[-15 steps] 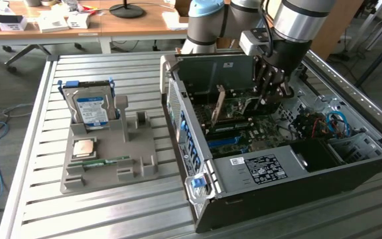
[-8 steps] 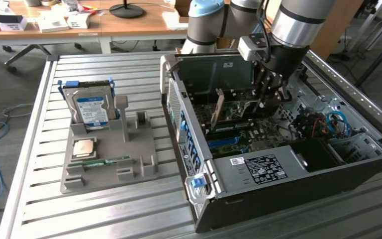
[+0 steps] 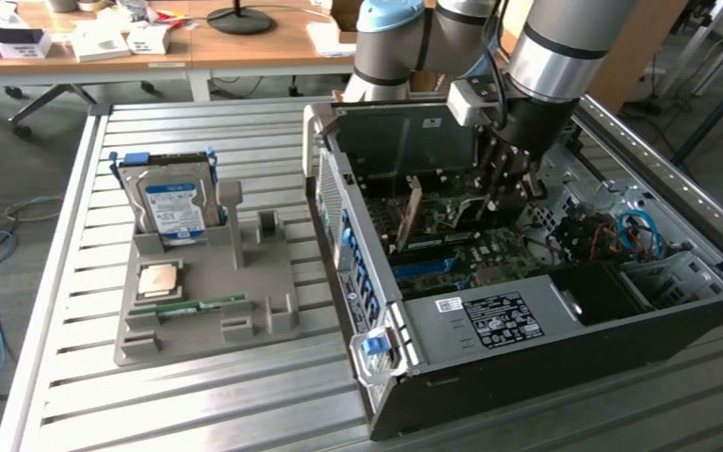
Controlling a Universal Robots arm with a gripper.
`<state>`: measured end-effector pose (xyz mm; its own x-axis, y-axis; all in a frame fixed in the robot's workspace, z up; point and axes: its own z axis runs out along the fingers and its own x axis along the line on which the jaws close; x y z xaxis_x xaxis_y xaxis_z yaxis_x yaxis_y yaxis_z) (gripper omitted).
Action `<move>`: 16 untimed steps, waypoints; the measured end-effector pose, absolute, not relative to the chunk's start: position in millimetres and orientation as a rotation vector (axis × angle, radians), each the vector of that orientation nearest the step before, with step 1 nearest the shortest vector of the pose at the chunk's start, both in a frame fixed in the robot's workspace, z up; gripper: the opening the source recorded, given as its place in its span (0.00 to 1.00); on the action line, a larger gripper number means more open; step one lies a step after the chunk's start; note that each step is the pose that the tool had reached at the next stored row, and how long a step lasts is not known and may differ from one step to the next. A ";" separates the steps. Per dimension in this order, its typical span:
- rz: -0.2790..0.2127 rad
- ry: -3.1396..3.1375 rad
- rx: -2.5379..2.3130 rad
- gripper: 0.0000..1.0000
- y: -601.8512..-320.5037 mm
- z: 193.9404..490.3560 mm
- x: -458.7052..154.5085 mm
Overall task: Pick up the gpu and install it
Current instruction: 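Insert the gpu into the slot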
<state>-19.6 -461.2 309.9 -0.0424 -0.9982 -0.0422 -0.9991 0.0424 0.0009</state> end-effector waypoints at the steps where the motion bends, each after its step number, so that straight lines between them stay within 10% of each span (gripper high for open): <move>1: 0.046 2.246 -2.153 0.26 -461.2 308.9 -19.6; 16: 0.046 2.246 -2.153 0.26 -461.2 295.4 -20.1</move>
